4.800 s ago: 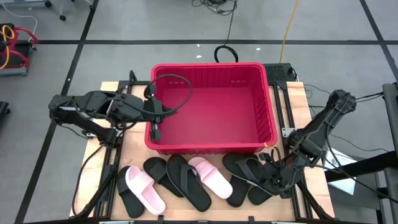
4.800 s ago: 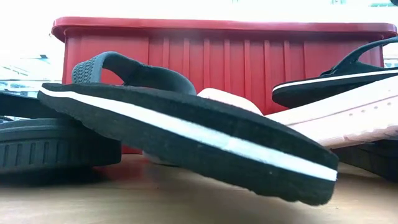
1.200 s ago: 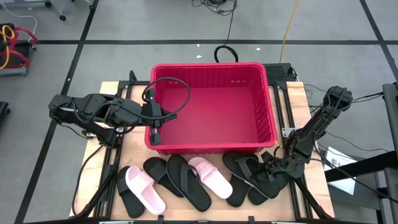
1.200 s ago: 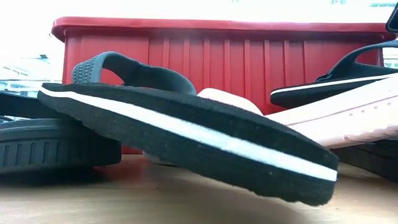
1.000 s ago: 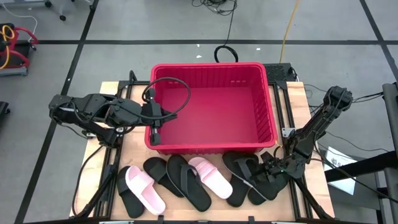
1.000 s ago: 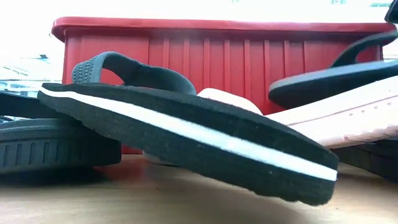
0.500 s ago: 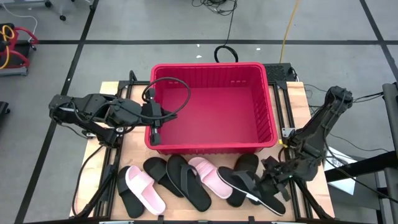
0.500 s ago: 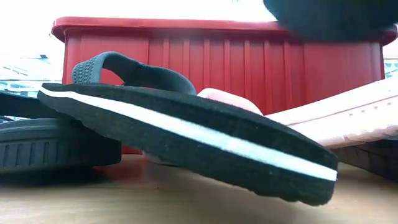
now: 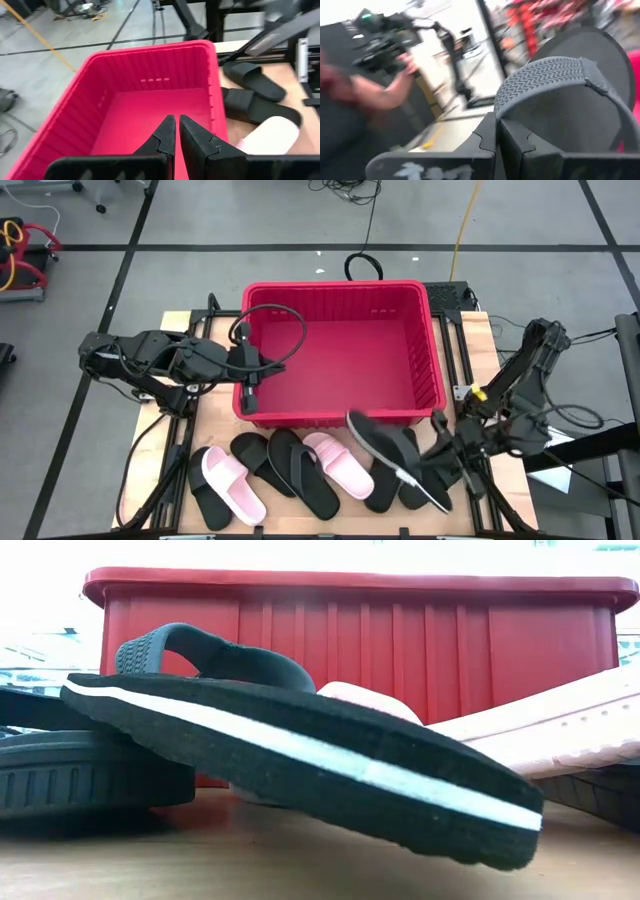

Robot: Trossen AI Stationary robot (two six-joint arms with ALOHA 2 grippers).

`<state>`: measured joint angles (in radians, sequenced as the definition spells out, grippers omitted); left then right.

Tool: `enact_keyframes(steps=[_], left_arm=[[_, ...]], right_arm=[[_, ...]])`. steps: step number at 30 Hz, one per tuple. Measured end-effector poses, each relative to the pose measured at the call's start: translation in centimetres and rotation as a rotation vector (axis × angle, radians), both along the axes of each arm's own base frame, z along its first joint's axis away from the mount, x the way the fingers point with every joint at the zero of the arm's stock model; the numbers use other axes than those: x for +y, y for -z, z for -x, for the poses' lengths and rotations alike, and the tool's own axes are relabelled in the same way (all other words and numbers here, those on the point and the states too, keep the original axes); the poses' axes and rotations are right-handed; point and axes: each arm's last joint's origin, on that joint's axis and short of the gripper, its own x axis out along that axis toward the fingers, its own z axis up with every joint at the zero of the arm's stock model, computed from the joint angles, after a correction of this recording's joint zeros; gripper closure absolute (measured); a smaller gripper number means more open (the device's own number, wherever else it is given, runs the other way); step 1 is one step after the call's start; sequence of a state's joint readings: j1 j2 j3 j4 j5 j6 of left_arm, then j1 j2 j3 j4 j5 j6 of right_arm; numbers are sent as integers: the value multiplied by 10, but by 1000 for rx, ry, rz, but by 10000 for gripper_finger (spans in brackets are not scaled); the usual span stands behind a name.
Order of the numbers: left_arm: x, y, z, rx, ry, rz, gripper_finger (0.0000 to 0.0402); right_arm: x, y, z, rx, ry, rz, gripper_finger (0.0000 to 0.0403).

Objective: Pick and place slides into bin
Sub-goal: Put the black slipper into the red bin

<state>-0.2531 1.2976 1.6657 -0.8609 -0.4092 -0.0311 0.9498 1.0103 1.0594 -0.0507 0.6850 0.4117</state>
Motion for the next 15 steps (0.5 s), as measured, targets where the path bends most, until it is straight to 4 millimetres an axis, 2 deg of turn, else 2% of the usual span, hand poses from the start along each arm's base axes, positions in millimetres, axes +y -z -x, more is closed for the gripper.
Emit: enact_keyframes(steps=[8, 15], left_arm=[[-1, 0, 0, 0, 23, 13, 376], [0, -4, -2, -29, 40, -58, 376]], right_arm=[[-31, -32, -6, -103, 210, 145, 403], [-77, -43, -9, -107, 578, 214, 403]])
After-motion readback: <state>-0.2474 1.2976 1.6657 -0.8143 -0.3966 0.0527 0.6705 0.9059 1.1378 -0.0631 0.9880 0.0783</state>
